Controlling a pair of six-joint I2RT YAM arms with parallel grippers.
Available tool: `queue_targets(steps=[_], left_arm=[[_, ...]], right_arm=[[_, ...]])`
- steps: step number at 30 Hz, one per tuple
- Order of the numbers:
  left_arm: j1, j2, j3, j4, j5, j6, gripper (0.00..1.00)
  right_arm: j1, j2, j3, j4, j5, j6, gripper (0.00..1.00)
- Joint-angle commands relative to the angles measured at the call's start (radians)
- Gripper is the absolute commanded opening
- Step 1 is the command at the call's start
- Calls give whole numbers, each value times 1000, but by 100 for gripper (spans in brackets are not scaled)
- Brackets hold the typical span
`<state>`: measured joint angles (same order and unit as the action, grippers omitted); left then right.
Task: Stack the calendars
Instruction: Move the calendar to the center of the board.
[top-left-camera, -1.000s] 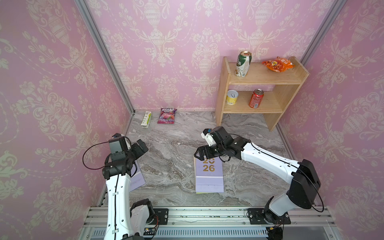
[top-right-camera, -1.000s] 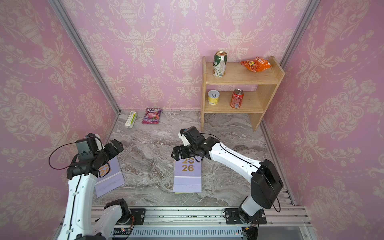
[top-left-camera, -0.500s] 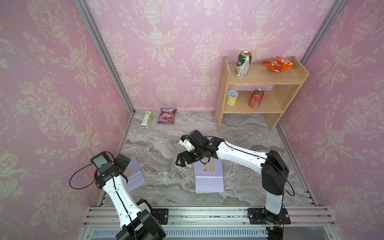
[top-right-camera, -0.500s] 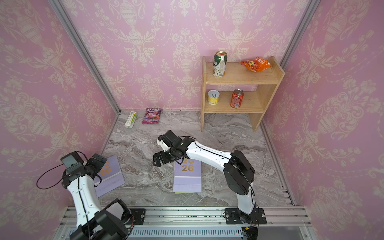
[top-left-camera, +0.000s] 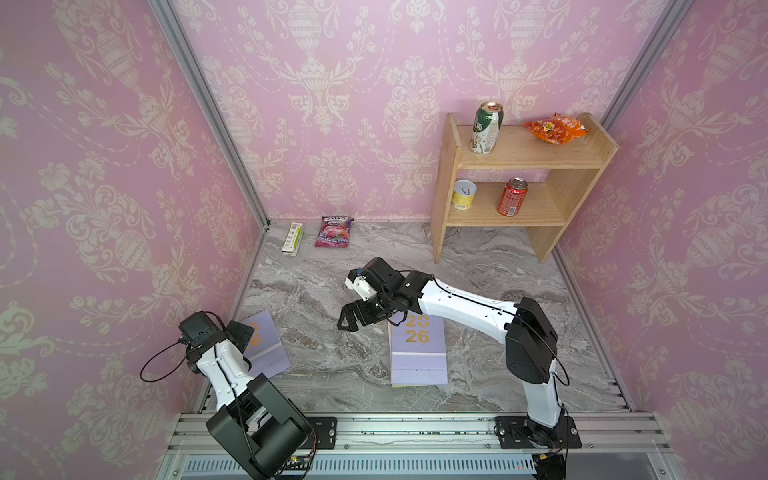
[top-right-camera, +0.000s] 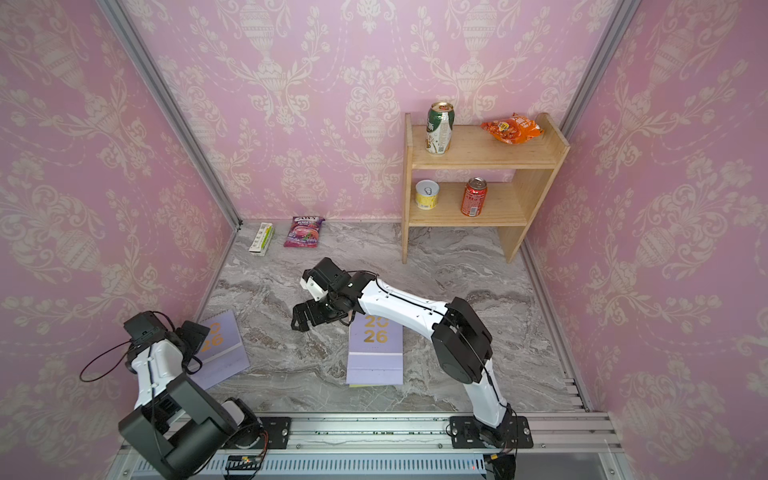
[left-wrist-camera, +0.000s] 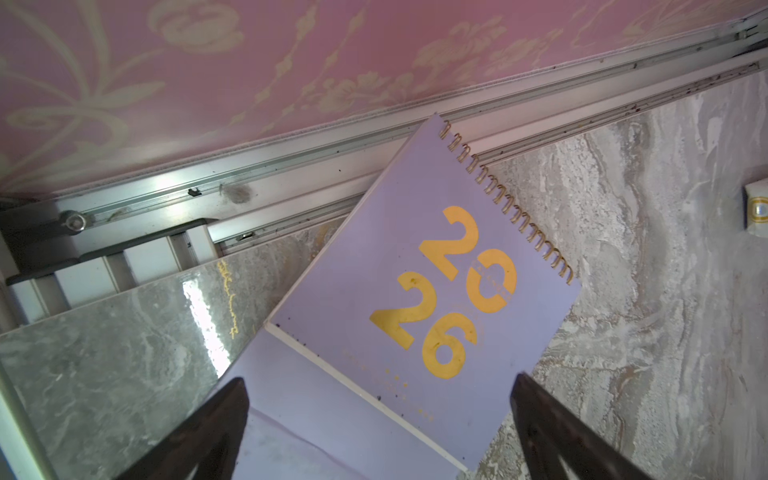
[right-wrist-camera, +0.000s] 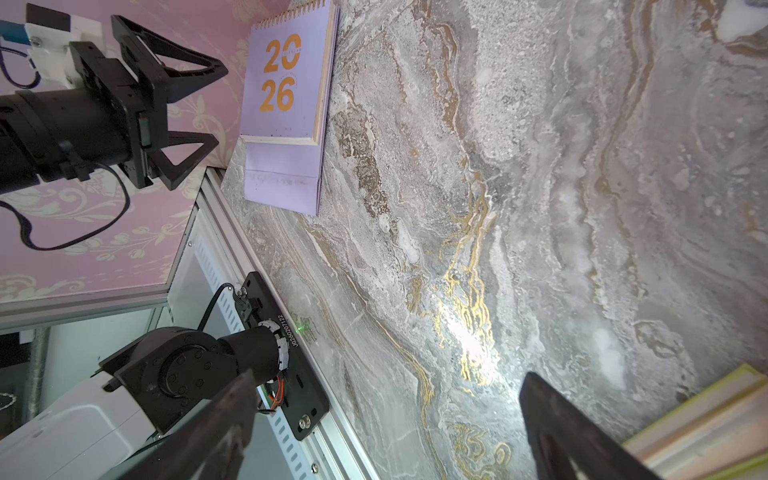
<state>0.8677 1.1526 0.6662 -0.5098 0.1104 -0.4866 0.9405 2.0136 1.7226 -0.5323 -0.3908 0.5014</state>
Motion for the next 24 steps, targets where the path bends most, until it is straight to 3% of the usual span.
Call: queue_targets(steps=[1,15,24], left_arm=[[8,47,57,0,-71,62,99],[-7,211,122,-26,-119,194,99],[-119,328,164,-40,-212,250,99]], right_arm=[[4,-6,-26,38,-22,28,100],[-24,-25,-122,164,-69,80,100],[-61,-60,-202,229,-83,124,100]])
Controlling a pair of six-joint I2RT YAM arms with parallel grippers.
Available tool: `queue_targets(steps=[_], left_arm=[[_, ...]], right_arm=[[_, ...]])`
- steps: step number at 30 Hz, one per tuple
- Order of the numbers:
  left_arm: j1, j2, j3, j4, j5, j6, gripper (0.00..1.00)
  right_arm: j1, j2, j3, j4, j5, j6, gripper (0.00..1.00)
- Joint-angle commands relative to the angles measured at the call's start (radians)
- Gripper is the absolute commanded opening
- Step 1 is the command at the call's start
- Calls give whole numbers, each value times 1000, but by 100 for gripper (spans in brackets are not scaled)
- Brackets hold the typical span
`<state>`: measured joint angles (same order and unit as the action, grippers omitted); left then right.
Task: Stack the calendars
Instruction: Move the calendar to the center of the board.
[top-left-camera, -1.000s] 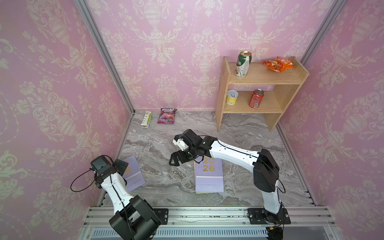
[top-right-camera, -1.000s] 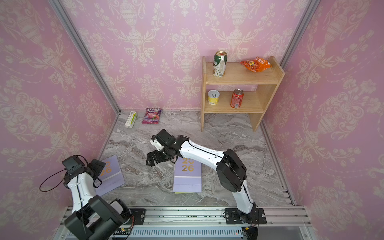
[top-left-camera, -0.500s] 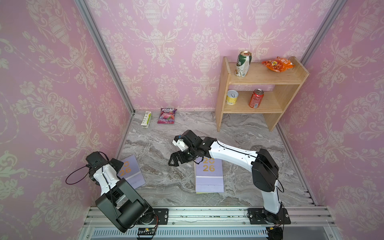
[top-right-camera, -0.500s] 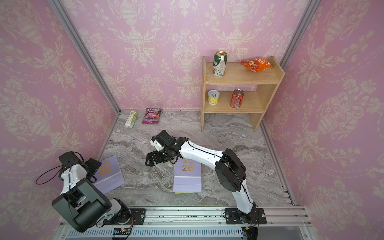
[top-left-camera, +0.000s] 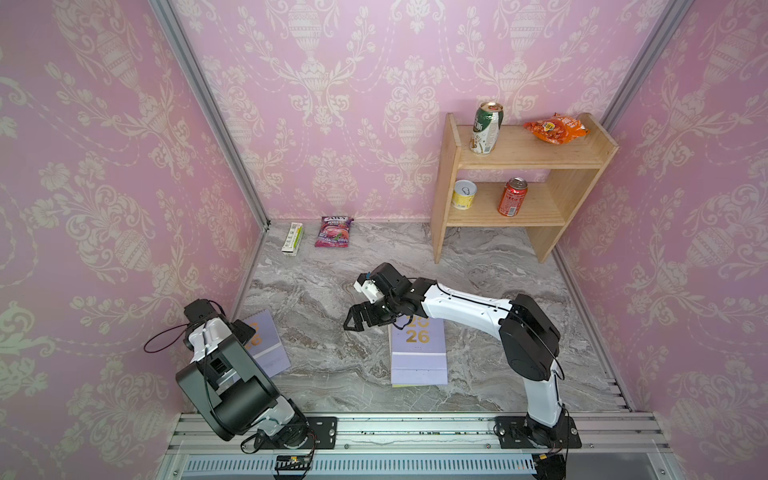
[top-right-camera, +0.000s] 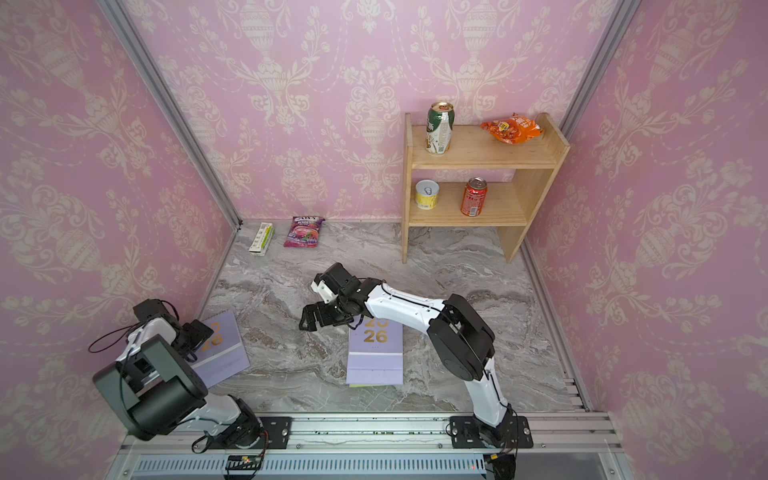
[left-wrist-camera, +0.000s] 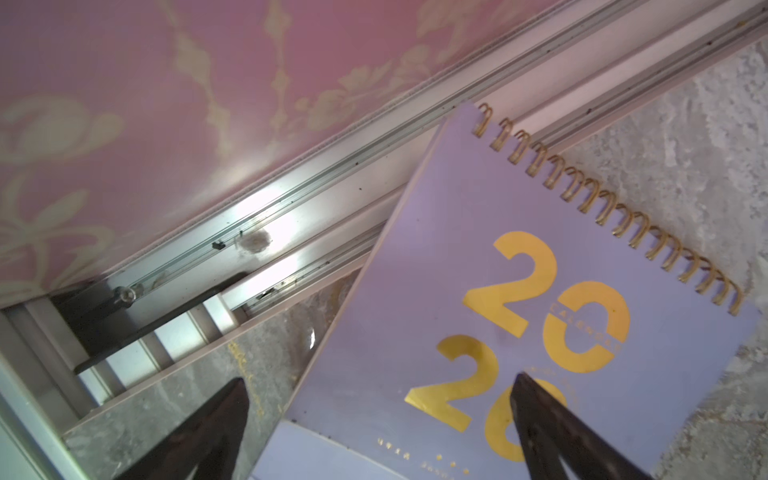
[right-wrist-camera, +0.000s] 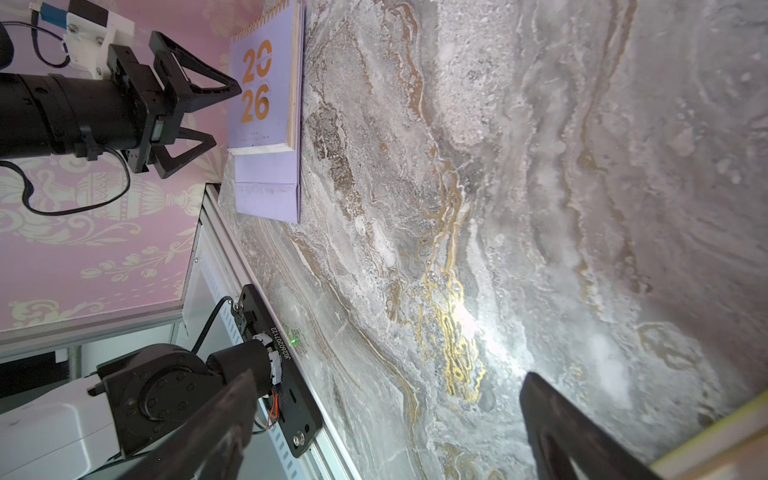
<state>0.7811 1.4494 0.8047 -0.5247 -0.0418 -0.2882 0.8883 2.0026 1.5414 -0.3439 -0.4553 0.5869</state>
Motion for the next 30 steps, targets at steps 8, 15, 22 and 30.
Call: queue_targets(steps=[8,15,22,30], left_arm=[[-80,111,30,27,-41,66,99],[-133,188,60,31,9,80,99],[-155,222,74,54,81,91,99],[-215,299,109,78,146,104,99]], right_arm=[[-40,-90,-75,67,-11,52,100],[-61,-111,-101,70,-4,54,100],[-76,-128,-118,68,10,53,100],[-92,-139,-132,63,29,57,100]])
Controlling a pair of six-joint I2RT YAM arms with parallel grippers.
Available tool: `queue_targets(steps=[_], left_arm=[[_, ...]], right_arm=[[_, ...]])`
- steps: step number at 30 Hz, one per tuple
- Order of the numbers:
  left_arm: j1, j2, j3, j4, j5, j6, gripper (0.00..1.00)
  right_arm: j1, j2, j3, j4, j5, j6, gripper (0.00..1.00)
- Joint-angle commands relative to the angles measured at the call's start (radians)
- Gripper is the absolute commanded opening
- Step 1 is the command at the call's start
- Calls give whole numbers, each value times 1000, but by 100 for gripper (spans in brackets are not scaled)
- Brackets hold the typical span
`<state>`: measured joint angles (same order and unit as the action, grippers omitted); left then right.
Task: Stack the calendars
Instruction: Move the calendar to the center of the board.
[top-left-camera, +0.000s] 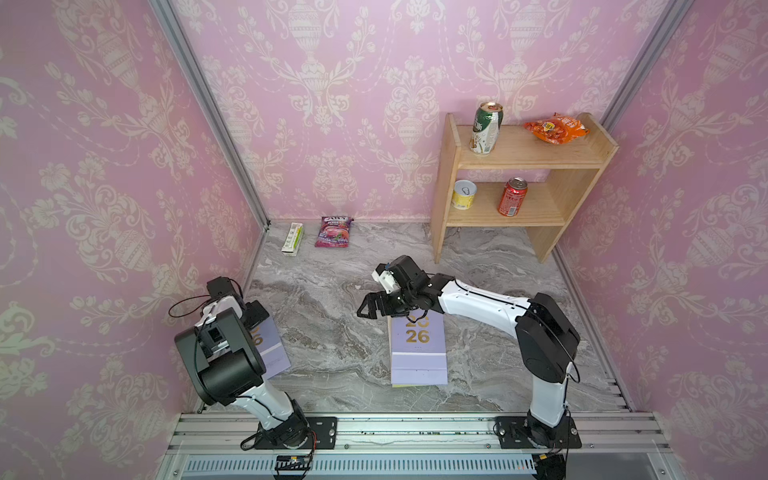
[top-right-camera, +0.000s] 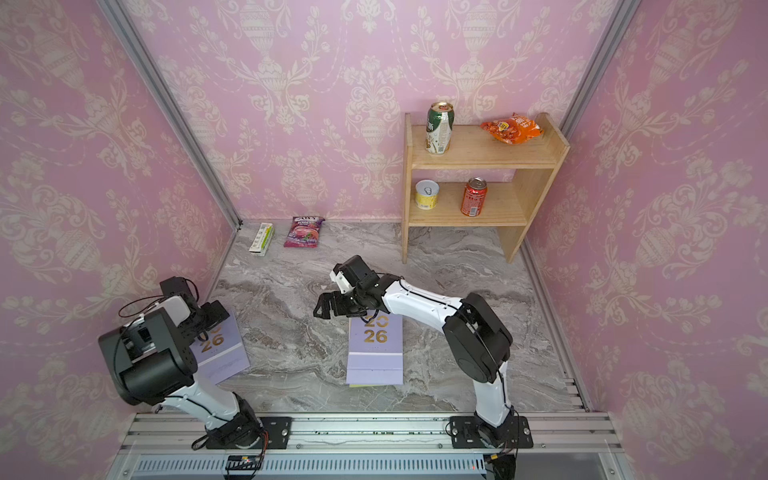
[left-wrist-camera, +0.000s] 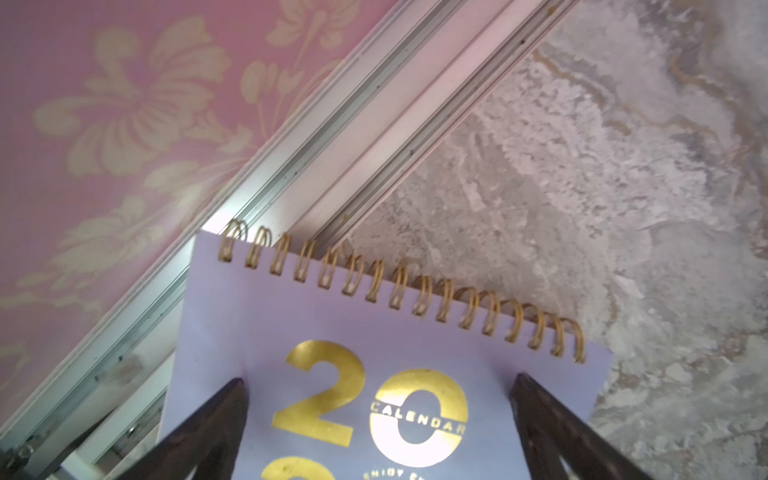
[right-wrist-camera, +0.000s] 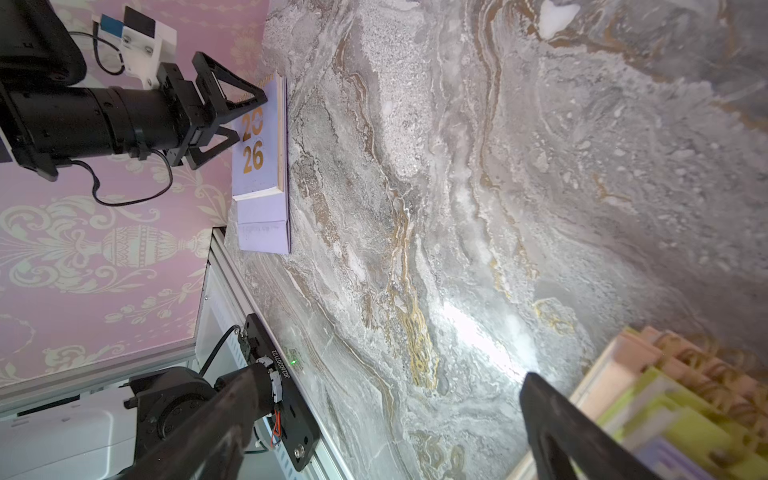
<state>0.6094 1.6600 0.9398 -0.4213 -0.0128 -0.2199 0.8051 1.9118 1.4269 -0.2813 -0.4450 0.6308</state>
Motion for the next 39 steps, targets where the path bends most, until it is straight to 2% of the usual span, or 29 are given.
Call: queue_targets(steps=[1,6,10,14,28,35,39], left_arm=[[-54,95,-18,-31,105,33,99],[-81,86,-9,2,159,21,99],[-109,73,-3,9,134,36,99],[-116,47,-6,30,163,24,99],[-209,77,57,45,228,-31,99],[-222,16,64,77,286,-43,99],[-221,-66,108,14,237,-10,99]], right_arm=[[-10,-50,-18,2,19,15,100],[-19,-57,-24,-7,23,9,100],[-26,-54,-20,-19,25,4,100],[-28,-49,-17,-18,29,8,100],[-23,-25,37,-50,28,-1,100],[-5,-7,70,-62,30,-2,100],[24,3,105,-77,33,-5,100]])
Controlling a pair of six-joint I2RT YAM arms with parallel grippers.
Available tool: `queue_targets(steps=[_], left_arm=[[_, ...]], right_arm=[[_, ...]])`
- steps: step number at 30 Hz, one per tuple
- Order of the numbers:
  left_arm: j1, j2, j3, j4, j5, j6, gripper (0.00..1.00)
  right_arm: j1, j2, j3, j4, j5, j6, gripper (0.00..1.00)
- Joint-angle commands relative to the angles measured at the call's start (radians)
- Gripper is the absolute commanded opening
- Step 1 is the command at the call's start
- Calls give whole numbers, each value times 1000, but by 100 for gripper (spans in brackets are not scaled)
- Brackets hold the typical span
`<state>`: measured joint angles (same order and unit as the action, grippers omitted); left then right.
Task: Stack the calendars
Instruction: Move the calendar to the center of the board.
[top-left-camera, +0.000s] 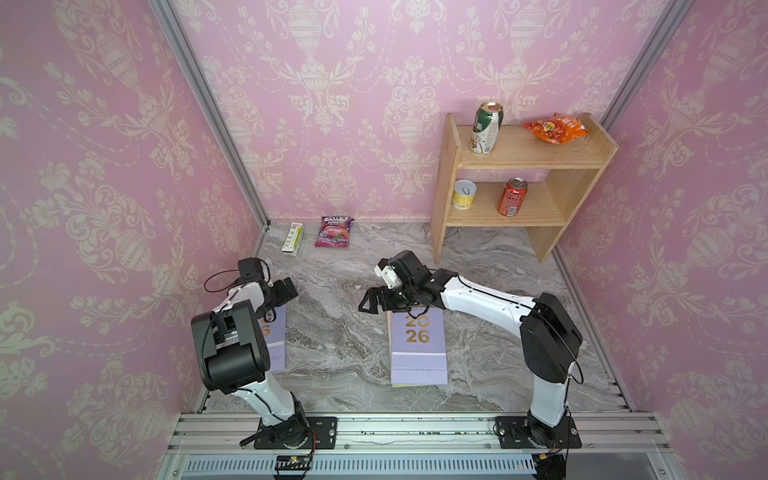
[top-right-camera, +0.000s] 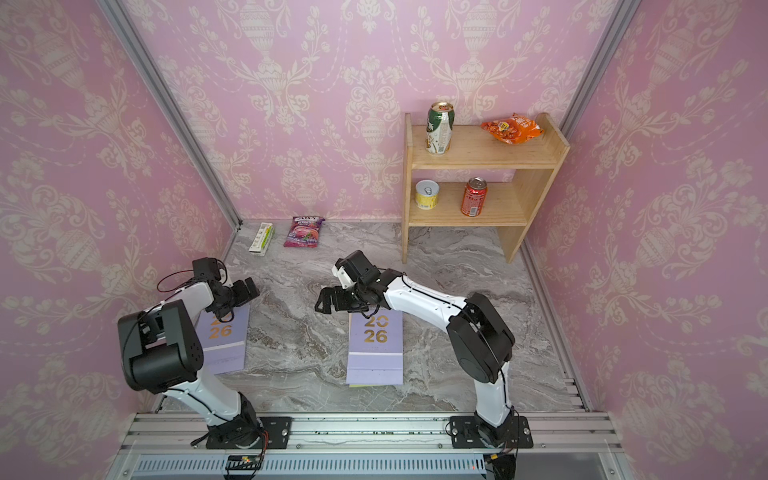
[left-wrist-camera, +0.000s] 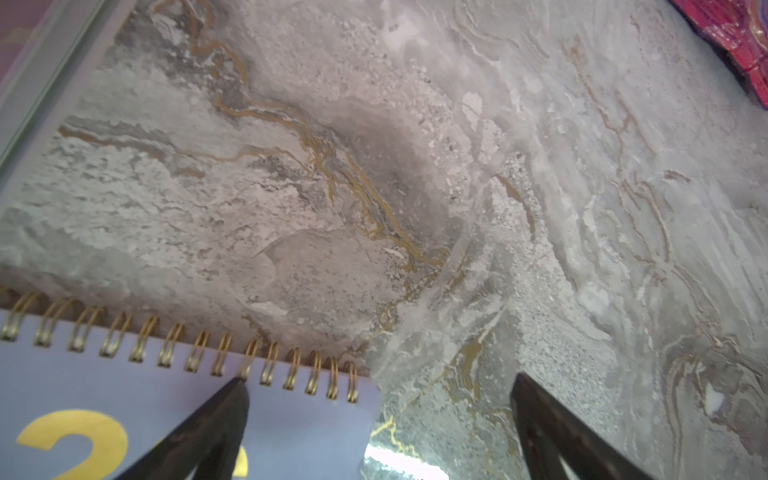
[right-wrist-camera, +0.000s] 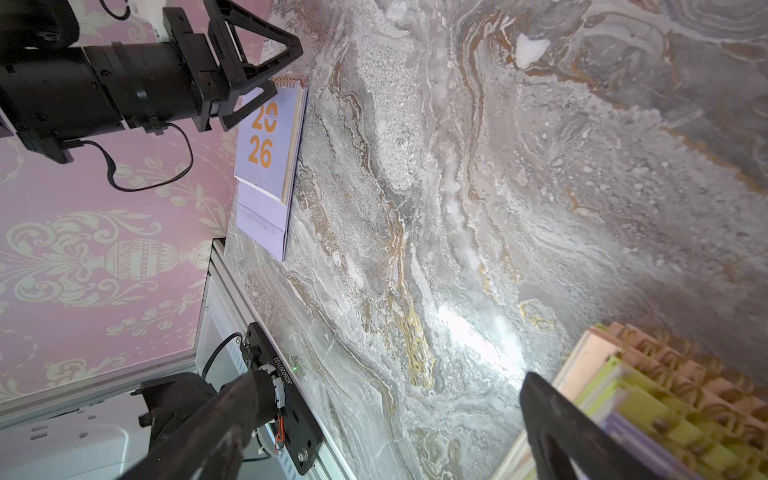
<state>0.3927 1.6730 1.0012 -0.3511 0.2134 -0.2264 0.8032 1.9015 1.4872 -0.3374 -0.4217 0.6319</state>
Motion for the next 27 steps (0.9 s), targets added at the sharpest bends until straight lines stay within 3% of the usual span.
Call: queue_targets(steps=[1,4,16,27], left_arm=[[-5,-102,64,-77,-25,15,99],[23,-116,139,-188,-136,57,99],[212,-51,-7,-87,-59,47,99],[260,-7,-57,-42,-136,65,99]], right_arm=[[39,17,57,-24,18,-6,100],[70,38,99,-35,22,-6,100],[129,68,146,-44,24,-2,100],[149,91,159,-40,15,12,100]])
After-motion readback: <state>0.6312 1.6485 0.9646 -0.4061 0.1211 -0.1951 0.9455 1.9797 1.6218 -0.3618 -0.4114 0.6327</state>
